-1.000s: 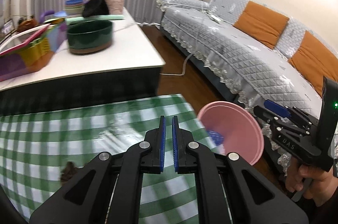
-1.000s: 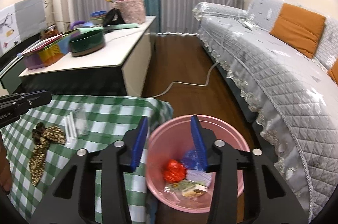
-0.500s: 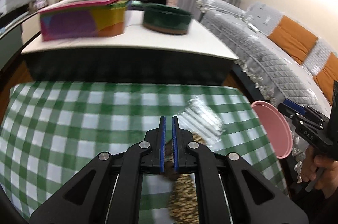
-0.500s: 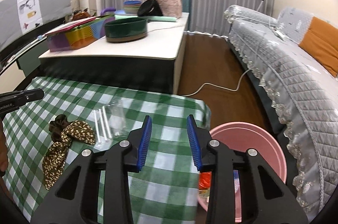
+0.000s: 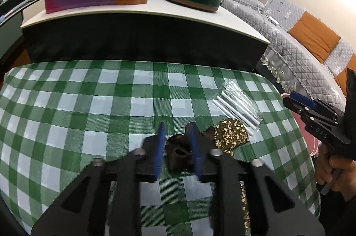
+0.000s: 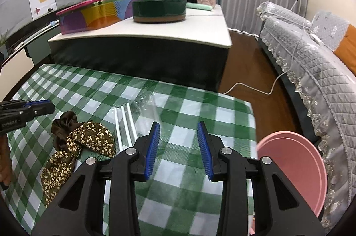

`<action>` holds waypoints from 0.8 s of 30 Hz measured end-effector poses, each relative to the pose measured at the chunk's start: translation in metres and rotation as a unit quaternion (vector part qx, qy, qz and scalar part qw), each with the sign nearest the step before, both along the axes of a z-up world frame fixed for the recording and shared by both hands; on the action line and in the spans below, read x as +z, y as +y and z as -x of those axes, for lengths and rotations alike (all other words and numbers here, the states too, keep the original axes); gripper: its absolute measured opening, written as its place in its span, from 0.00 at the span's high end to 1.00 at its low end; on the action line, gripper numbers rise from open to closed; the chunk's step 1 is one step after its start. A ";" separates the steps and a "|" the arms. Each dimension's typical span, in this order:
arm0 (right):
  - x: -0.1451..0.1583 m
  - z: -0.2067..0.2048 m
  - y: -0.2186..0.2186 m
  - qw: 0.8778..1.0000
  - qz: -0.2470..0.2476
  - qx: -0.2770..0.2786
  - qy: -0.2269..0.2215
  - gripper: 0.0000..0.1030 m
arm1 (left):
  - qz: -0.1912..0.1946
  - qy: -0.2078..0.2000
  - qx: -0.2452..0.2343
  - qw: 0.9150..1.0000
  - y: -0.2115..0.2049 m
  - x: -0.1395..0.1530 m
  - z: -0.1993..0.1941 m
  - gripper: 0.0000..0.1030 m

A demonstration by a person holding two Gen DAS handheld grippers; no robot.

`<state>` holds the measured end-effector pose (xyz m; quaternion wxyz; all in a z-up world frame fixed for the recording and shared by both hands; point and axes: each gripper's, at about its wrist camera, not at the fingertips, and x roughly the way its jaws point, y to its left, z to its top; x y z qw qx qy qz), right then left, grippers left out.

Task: Collect trash
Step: 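Move both open tools back to the scrunchie and straw bag, then grasp the brown floral scrunchie with the left tool while the right tool grasps the straw bag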

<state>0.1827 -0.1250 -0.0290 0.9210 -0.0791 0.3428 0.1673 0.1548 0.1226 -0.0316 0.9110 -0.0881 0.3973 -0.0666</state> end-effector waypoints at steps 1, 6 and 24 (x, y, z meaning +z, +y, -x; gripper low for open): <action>-0.003 -0.002 0.002 1.000 -0.001 0.001 0.004 0.63 | 0.001 0.002 0.000 1.000 0.001 -0.002 -0.002 0.74; -0.012 -0.010 0.012 1.000 -0.007 0.013 0.019 0.50 | 0.007 0.009 -0.001 1.000 0.003 -0.011 -0.007 0.67; -0.042 -0.022 0.040 0.996 0.036 0.042 0.064 0.38 | 0.005 0.026 -0.023 0.999 -0.009 -0.025 -0.012 0.61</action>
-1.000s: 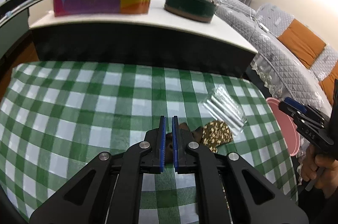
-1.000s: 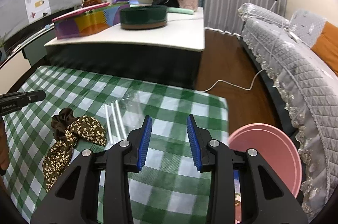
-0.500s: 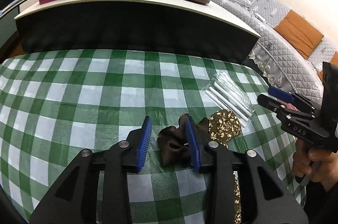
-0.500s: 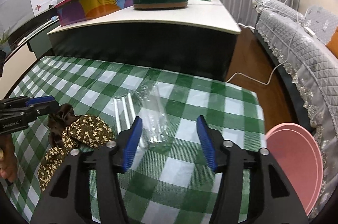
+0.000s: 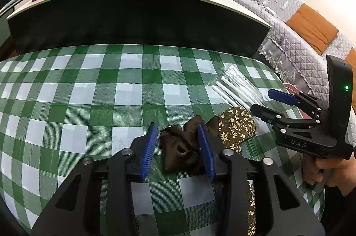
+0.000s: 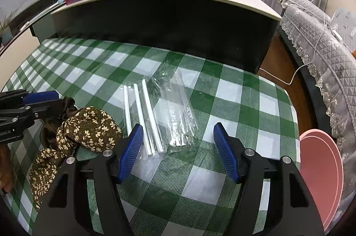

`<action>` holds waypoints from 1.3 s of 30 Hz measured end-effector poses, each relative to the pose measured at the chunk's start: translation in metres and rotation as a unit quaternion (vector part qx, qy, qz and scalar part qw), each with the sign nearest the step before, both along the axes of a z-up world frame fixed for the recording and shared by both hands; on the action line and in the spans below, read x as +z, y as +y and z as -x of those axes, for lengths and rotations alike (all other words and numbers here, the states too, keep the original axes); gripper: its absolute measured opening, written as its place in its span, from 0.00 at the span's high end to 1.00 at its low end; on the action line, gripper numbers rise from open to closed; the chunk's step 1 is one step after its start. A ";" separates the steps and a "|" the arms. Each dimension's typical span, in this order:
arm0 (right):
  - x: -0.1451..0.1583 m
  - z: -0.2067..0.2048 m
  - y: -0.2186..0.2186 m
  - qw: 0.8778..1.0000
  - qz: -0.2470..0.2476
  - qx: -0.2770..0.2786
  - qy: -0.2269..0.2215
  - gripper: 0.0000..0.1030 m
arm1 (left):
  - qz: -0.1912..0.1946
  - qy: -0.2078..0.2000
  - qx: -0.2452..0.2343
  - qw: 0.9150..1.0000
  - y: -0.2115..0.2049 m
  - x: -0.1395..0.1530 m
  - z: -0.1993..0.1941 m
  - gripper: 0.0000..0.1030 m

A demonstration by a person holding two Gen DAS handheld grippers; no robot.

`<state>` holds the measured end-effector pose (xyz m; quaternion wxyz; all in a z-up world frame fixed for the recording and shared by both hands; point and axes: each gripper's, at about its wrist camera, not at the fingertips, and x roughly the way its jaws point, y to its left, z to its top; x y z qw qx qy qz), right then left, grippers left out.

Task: Collect trash
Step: 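Grasp the brown floral scrunchie with the left tool while the right tool grasps the straw bag, then lift the scrunchie and straw bag and carry both over the pink bin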

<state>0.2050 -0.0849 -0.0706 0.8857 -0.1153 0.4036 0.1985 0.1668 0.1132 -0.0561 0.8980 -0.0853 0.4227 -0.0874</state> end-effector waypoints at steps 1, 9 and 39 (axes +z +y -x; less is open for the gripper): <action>0.000 0.000 0.000 1.000 0.001 0.001 0.000 0.38 | -0.001 0.000 0.000 1.000 0.000 0.000 0.000 0.61; 0.000 0.001 -0.001 1.000 0.006 -0.001 -0.003 0.49 | -0.001 -0.002 0.000 1.000 -0.002 0.000 -0.001 0.54; 0.061 0.037 -0.051 0.997 -0.046 -0.028 -0.046 0.93 | -0.052 -0.086 -0.028 0.995 -0.041 0.072 0.020 0.91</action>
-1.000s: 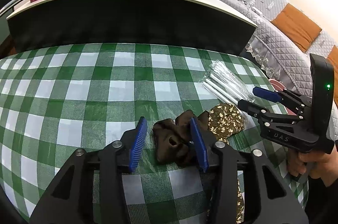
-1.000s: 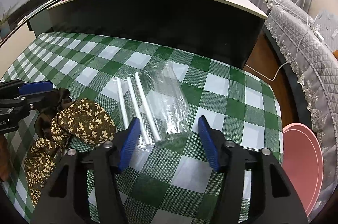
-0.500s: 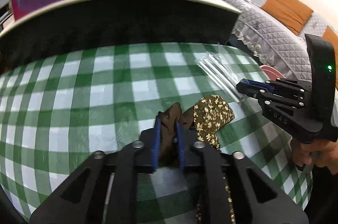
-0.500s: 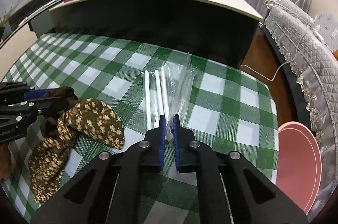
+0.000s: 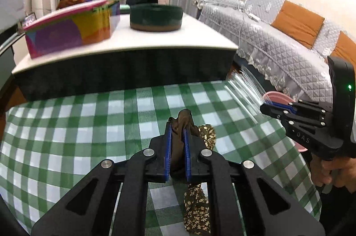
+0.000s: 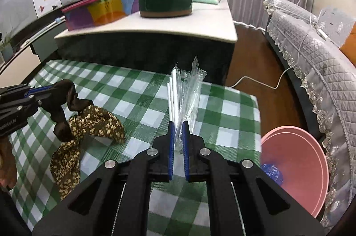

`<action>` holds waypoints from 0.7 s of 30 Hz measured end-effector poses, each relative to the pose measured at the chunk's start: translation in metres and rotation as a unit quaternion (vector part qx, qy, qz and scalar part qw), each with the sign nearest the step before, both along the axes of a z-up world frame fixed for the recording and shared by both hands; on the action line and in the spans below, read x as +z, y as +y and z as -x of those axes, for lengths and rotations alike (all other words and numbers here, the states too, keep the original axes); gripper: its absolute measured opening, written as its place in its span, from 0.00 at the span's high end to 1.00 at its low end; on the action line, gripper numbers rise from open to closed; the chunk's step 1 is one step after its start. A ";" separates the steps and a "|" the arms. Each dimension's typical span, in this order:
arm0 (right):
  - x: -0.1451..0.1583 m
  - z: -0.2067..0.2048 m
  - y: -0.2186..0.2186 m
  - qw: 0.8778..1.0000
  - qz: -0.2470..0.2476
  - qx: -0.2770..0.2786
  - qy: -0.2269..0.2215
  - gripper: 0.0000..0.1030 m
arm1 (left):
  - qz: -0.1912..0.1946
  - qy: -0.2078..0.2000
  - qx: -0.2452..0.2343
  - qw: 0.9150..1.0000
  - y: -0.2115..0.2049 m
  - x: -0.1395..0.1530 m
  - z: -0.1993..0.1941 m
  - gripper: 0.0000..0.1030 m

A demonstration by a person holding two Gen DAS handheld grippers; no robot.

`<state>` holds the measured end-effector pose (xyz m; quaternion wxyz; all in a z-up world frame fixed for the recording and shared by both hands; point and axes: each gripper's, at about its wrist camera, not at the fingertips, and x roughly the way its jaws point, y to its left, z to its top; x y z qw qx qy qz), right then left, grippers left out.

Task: Collect trash
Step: 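Lift the scrunchie and straw bag and carry both over the pink bin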

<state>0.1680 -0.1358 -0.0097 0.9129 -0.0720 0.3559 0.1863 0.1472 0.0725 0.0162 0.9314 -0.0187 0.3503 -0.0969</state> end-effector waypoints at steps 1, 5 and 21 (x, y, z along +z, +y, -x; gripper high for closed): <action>0.004 0.003 -0.003 1.000 -0.003 -0.001 -0.004 0.93 | 0.000 -0.004 0.002 1.000 -0.001 0.004 0.002 0.91; 0.015 0.013 -0.012 1.000 -0.008 -0.003 -0.015 0.93 | -0.002 -0.018 0.004 1.000 -0.008 0.017 0.007 0.91; 0.041 0.035 -0.060 0.998 -0.025 -0.032 -0.042 0.93 | -0.002 -0.050 -0.009 0.999 -0.046 0.047 0.008 0.91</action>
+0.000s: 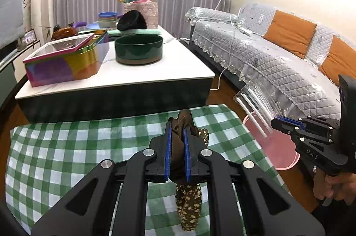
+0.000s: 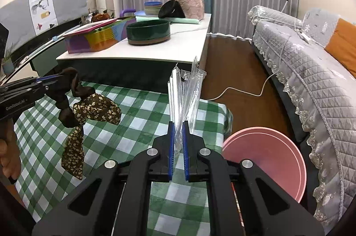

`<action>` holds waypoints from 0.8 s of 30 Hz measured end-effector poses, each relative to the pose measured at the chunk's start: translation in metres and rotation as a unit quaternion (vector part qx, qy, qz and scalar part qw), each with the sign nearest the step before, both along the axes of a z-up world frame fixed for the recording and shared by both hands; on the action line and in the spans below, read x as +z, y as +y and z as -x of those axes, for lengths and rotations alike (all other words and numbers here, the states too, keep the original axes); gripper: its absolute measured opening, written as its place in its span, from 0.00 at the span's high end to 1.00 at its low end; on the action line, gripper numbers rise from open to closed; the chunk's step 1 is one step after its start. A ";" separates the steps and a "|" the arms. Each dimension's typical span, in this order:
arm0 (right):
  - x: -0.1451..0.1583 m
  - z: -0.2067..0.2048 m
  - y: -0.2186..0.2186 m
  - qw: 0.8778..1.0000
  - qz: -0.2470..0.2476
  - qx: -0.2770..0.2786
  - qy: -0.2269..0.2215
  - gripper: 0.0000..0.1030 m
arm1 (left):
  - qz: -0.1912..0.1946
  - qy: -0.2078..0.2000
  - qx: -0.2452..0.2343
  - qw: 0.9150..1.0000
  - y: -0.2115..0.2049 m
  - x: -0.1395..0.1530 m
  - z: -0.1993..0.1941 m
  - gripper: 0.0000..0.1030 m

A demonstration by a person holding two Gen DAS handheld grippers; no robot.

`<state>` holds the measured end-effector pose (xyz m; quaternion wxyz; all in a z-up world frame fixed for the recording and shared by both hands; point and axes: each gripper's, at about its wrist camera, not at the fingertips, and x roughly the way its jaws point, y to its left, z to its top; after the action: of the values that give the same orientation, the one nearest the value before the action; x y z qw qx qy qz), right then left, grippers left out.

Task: Collect trash
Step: 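Lift the scrunchie and straw bag and carry both over the pink bin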

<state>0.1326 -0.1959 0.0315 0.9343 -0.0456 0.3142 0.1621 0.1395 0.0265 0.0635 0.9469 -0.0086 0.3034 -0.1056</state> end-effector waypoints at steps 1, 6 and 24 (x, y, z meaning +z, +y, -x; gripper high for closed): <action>0.001 0.000 -0.003 1.000 -0.001 -0.002 -0.001 0.93 | 0.000 -0.002 -0.002 1.000 -0.004 0.001 -0.001 0.91; 0.006 0.003 -0.015 1.000 -0.007 -0.010 -0.006 0.93 | 0.007 -0.008 -0.012 1.000 -0.018 0.008 -0.004 0.91; 0.010 0.004 -0.054 0.999 -0.012 -0.043 -0.011 0.93 | 0.034 -0.018 -0.039 0.998 -0.067 0.026 -0.025 0.91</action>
<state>0.1287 -0.2495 0.0418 0.9443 -0.0230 0.3034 0.1253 0.1641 -0.0402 0.0898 0.9466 -0.0271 0.2824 -0.1531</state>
